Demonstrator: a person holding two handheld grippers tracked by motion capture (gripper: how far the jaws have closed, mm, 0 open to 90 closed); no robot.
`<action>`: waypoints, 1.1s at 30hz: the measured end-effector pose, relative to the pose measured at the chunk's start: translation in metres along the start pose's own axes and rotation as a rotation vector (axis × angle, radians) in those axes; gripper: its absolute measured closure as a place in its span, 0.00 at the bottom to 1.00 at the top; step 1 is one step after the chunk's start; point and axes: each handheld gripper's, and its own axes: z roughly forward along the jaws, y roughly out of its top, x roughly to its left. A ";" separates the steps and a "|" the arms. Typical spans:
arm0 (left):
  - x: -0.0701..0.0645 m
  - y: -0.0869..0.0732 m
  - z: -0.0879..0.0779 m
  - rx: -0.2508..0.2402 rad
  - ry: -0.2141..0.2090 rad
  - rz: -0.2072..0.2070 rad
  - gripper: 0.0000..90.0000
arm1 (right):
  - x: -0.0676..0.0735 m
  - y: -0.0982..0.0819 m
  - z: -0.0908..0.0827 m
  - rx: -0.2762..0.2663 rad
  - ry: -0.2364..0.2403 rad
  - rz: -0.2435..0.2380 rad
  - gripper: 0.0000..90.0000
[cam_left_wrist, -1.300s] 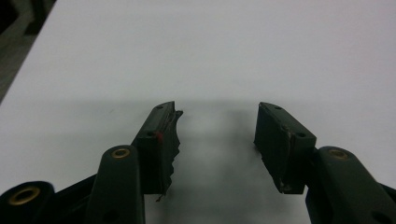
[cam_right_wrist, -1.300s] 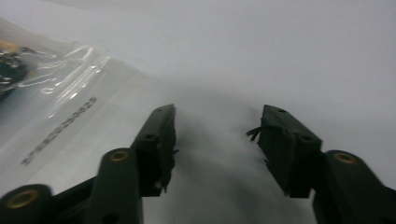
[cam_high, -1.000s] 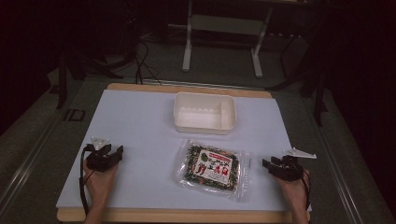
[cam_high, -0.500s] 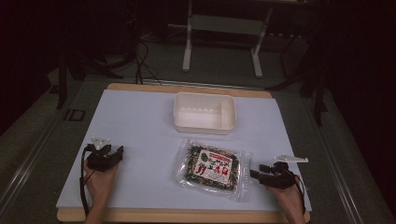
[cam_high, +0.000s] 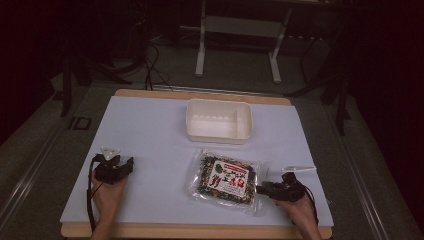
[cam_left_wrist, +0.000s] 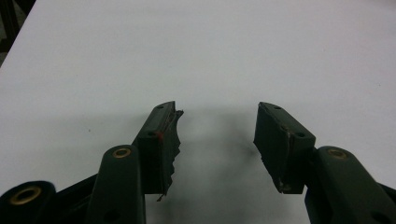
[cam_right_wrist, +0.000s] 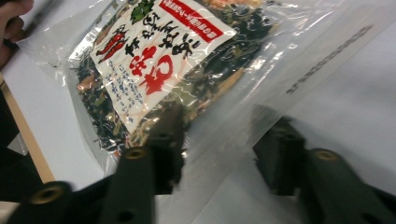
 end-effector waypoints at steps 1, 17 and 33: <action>0.000 0.000 0.000 0.000 0.000 0.002 0.55 | 0.001 0.001 0.002 0.013 -0.008 -0.001 0.69; -0.001 0.000 0.001 0.006 0.001 0.009 0.55 | -0.009 0.019 0.011 0.066 0.006 0.054 0.90; -0.002 0.000 0.000 0.001 0.001 0.009 0.55 | 0.004 0.055 0.015 0.080 -0.039 -0.043 0.98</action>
